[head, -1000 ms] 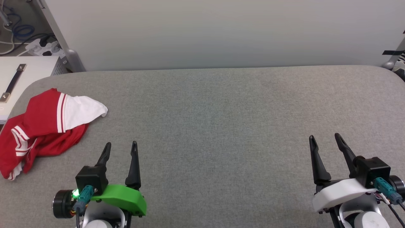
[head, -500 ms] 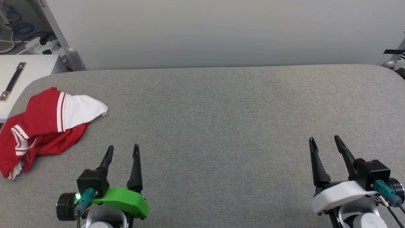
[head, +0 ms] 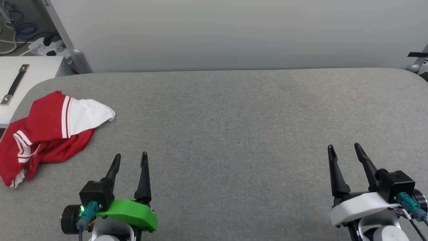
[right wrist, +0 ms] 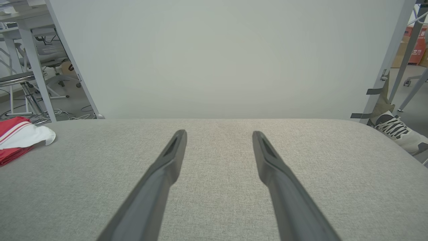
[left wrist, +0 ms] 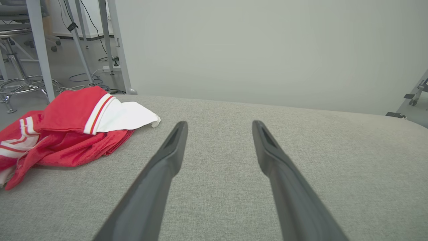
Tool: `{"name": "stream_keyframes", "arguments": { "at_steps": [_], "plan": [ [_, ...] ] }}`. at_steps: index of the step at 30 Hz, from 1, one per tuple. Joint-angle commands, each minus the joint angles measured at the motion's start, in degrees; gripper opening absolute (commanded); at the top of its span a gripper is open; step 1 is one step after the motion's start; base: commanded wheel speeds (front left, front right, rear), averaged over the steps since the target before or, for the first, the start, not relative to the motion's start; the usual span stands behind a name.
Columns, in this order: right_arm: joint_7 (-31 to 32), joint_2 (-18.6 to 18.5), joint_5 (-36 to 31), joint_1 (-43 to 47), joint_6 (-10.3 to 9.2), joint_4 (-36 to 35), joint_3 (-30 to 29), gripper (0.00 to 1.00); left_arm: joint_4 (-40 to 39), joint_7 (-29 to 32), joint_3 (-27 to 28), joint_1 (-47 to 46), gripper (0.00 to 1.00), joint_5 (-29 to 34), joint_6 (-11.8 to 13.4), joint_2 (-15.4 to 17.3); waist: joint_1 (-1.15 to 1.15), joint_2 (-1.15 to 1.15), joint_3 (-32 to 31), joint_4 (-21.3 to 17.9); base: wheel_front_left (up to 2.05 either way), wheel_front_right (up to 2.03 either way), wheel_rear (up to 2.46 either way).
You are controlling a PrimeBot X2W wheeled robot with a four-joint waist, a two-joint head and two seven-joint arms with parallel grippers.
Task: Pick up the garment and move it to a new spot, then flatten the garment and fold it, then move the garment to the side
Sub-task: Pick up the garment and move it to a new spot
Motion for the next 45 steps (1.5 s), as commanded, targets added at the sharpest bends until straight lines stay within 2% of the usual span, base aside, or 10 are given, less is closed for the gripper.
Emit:
{"name": "stream_keyframes", "arguments": {
  "at_steps": [1, 12, 38, 45],
  "plan": [
    [-0.62, 0.06, 0.62, 0.35, -0.04, 0.13, 0.05, 1.0, 0.26, -0.62, -0.16, 0.86, 1.0, -0.69, -0.39, -0.23, 0.0, 0.0, 0.05, 0.25, 0.0, 0.0, 0.0],
    [-1.89, 0.07, 2.1, 0.73, -0.05, 0.35, 1.25, 1.0, 0.93, -1.91, -0.35, 0.82, 1.0, -1.69, -0.88, -0.27, 0.0, 0.0, 0.59, 4.11, 0.0, 0.0, 0.0],
    [-5.05, 0.09, 3.59, 1.85, -0.06, 2.01, 5.5, 1.0, 2.26, -5.11, -0.8, 2.82, 1.0, -4.12, -1.79, -0.34, 0.0, 0.0, -0.78, 24.68, 0.0, 0.0, 0.0],
    [-5.65, 0.1, 3.66, 1.74, -0.06, 2.14, 5.94, 1.0, 2.24, -5.73, -1.53, 2.69, 1.0, -5.13, -1.89, -0.36, 0.0, 0.0, 0.43, 27.51, 0.0, 0.0, 0.0]
  ]
}}
